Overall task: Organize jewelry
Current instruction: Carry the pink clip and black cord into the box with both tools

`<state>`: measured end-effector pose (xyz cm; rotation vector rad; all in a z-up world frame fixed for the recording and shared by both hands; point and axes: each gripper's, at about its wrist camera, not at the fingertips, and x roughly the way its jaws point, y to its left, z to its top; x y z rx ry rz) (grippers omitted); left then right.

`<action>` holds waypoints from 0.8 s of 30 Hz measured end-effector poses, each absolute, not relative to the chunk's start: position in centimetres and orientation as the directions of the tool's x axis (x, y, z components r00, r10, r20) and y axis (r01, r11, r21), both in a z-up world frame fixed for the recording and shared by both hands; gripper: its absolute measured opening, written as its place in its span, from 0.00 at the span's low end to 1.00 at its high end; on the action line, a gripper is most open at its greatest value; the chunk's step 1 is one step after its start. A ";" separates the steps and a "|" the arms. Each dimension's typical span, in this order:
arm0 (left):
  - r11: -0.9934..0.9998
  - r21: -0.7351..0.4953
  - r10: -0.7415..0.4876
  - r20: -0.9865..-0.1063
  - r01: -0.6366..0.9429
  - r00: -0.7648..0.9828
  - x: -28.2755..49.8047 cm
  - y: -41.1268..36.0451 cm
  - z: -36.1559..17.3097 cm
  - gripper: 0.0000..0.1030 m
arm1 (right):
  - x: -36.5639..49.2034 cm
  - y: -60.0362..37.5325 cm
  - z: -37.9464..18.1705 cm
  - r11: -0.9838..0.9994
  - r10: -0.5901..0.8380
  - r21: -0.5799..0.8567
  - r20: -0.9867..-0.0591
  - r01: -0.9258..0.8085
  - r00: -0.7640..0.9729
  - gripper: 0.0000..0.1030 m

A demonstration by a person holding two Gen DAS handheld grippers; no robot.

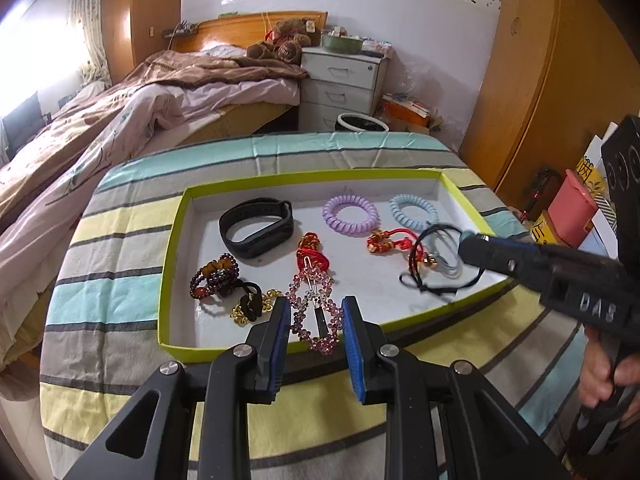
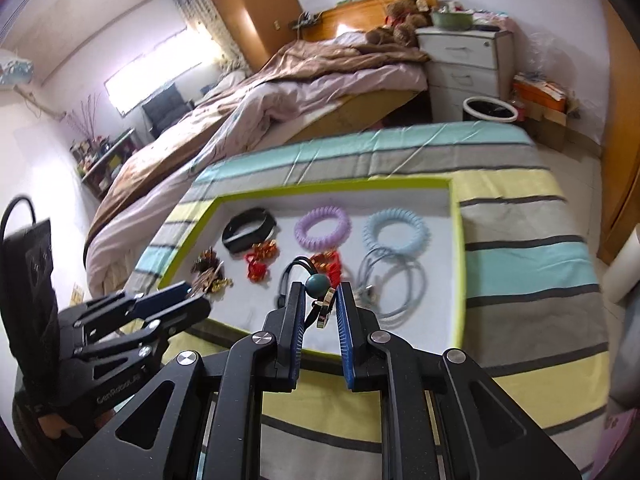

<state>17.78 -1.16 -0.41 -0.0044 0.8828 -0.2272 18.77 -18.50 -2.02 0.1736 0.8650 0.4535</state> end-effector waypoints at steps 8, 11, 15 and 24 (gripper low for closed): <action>0.974 -0.107 -0.207 -0.777 0.199 0.594 19.3 -1.0 -1.3 0.26 | 19.9 -17.8 -3.6 0.903 0.421 0.288 -0.744 -0.320 0.518 0.16; 0.974 -0.110 -0.207 -0.784 0.198 0.585 19.6 -0.9 -1.7 0.26 | 20.2 -17.6 -3.9 0.906 0.410 0.274 -0.758 -0.323 0.507 0.16; 0.973 -0.126 -0.215 -0.793 0.192 0.570 20.0 -0.9 -2.2 0.26 | 20.4 -17.5 -4.3 0.917 0.378 0.239 -0.780 -0.321 0.499 0.16; 0.971 -0.140 -0.227 -0.796 0.193 0.561 20.3 -1.1 -2.4 0.26 | 20.5 -17.4 -4.7 0.928 0.339 0.194 -0.794 -0.317 0.505 0.16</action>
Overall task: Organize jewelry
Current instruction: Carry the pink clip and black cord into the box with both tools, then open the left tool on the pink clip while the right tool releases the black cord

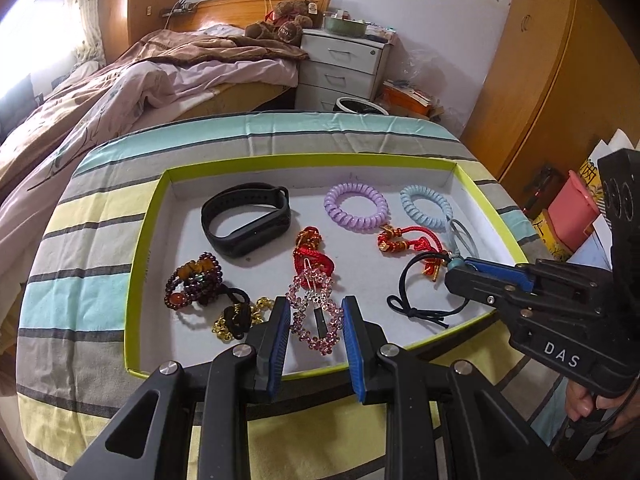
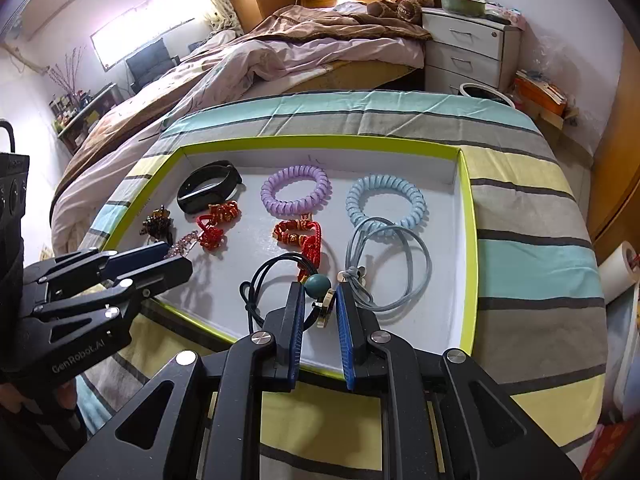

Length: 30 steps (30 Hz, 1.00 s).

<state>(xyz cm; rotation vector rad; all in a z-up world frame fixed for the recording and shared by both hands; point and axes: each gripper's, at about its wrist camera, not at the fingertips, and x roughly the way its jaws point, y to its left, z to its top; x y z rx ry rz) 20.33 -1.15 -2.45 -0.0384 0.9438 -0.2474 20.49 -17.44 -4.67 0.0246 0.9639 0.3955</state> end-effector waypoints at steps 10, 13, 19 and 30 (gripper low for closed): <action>0.972 -0.139 -0.223 -0.797 0.190 0.561 20.3 -1.4 -2.3 0.27 | 20.5 -17.9 -4.6 0.936 0.327 0.188 -0.782 -0.298 0.531 0.20; 0.972 -0.131 -0.222 -0.793 0.196 0.567 20.0 -1.6 -2.1 0.32 | 20.2 -18.1 -4.4 0.936 0.329 0.191 -0.776 -0.296 0.539 0.20; 0.974 -0.136 -0.218 -0.787 0.184 0.577 19.5 -1.6 -1.7 0.35 | 19.7 -18.1 -4.0 0.938 0.324 0.186 -0.765 -0.291 0.557 0.22; 0.987 -0.094 -0.156 -0.778 0.134 0.609 17.8 -1.7 -0.4 0.36 | 18.3 -18.3 -3.0 0.944 0.317 0.184 -0.736 -0.273 0.599 0.44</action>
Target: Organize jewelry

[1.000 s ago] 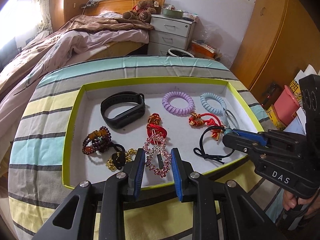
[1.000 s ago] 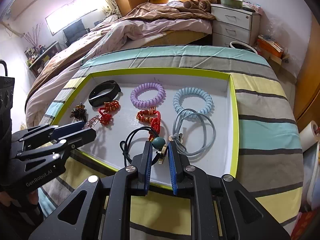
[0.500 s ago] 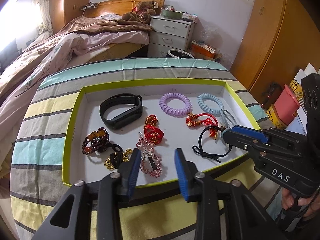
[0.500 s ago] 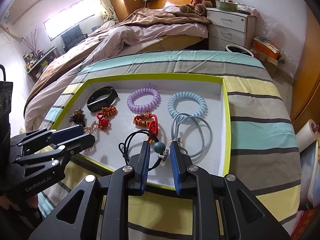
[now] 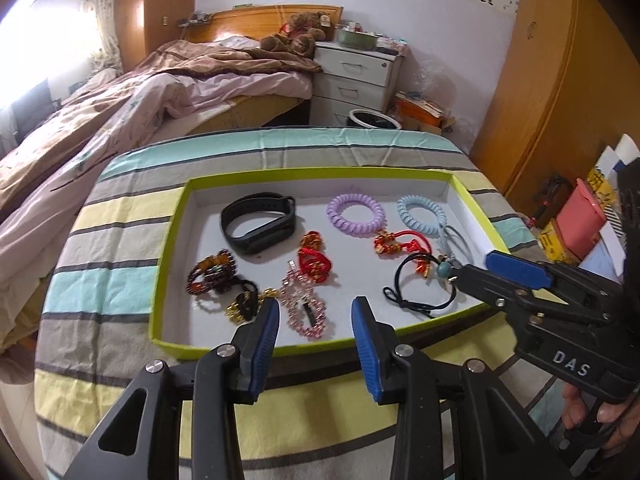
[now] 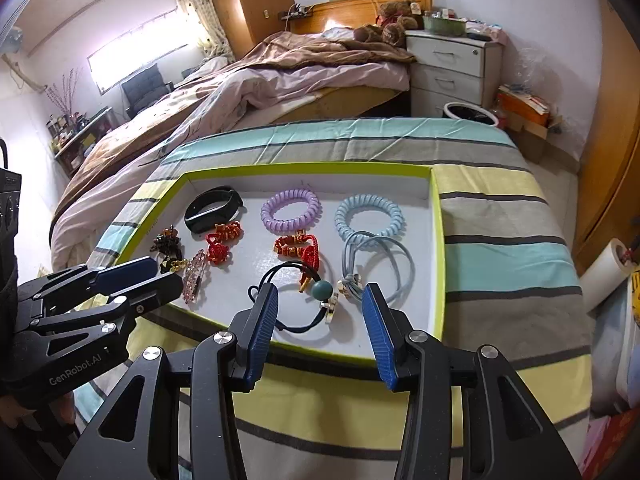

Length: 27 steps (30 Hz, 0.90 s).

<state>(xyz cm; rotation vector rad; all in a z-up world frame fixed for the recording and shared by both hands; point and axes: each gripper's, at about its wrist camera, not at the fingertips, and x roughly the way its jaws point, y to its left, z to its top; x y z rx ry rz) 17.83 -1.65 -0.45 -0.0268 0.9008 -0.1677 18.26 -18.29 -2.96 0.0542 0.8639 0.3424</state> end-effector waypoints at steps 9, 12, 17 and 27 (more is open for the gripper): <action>0.996 -0.050 -0.082 -0.753 0.068 0.653 15.7 -1.3 0.6 0.36 | 15.9 -18.4 -2.1 0.960 0.274 0.158 -0.702 -0.232 0.657 0.44; 0.997 -0.061 -0.074 -0.742 0.044 0.667 14.8 -1.0 0.8 0.36 | 14.9 -18.0 -1.9 0.963 0.262 0.142 -0.691 -0.229 0.673 0.44; 1.000 -0.008 -0.003 -0.748 -0.005 0.664 13.8 -1.0 1.0 0.36 | 13.4 -17.5 -1.7 0.969 0.240 0.118 -0.672 -0.218 0.700 0.44; 0.999 -0.043 -0.017 -0.728 -0.022 0.685 11.5 -0.7 1.0 0.36 | 11.2 -17.0 -1.5 0.975 0.218 0.105 -0.647 -0.198 0.731 0.44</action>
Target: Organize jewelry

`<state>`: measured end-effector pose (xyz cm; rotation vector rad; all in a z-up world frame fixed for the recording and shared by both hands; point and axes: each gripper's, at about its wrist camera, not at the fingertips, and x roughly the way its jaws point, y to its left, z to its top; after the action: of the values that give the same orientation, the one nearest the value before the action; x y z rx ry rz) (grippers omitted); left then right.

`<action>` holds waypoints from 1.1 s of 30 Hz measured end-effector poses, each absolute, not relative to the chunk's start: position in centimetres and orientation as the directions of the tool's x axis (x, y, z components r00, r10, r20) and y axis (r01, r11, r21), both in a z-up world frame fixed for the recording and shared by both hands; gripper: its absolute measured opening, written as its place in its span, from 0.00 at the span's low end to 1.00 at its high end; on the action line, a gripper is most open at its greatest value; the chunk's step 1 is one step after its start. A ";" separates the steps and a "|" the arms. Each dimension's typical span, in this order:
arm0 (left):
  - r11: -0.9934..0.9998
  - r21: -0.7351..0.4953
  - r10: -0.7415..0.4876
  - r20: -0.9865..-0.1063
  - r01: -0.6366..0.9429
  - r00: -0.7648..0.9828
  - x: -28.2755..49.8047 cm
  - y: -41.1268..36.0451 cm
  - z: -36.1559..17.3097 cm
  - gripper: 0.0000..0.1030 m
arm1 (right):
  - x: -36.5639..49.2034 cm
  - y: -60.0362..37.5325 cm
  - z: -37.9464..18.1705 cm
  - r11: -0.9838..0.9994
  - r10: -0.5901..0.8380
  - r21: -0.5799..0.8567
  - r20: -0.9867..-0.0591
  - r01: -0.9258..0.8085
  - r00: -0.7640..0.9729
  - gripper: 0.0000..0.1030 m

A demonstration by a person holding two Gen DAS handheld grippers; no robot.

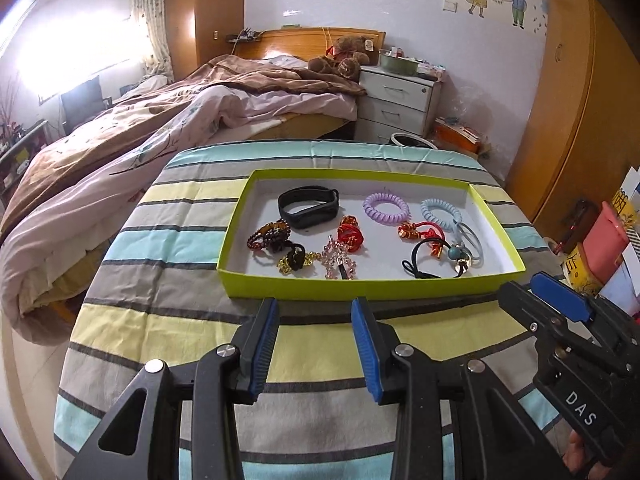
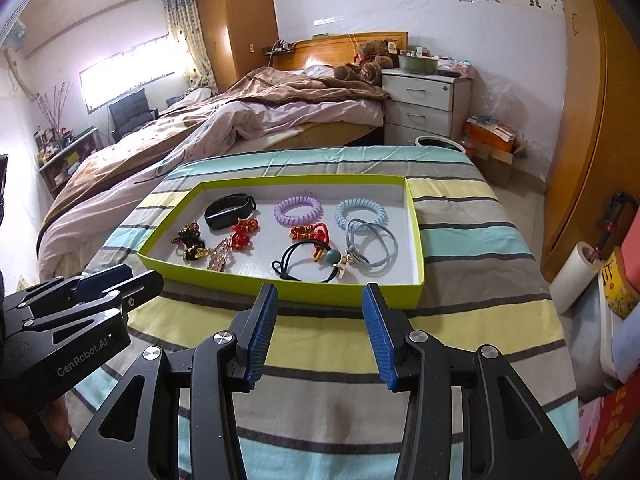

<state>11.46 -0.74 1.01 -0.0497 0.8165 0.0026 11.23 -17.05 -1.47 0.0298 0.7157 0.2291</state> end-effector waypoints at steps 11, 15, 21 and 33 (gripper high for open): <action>0.998 -0.052 -0.016 -0.720 -0.032 0.693 10.6 -0.6 1.1 0.36 | 10.1 -16.8 -1.5 0.971 0.237 0.128 -0.643 -0.202 0.729 0.44; 0.998 -0.050 -0.013 -0.721 -0.033 0.693 10.4 -0.7 1.1 0.36 | 9.8 -16.8 -1.5 0.971 0.238 0.131 -0.644 -0.202 0.727 0.44; 0.998 -0.047 -0.011 -0.720 -0.033 0.694 10.3 -0.7 1.1 0.36 | 9.7 -16.7 -1.5 0.970 0.239 0.132 -0.643 -0.202 0.727 0.44; 0.998 -0.047 -0.010 -0.722 -0.036 0.692 10.1 -0.6 1.2 0.36 | 9.7 -16.6 -1.5 0.971 0.237 0.130 -0.645 -0.201 0.727 0.44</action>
<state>10.08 -0.64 1.18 -0.0592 0.8068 0.0146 9.69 -16.64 -1.54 0.0526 0.7177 0.2415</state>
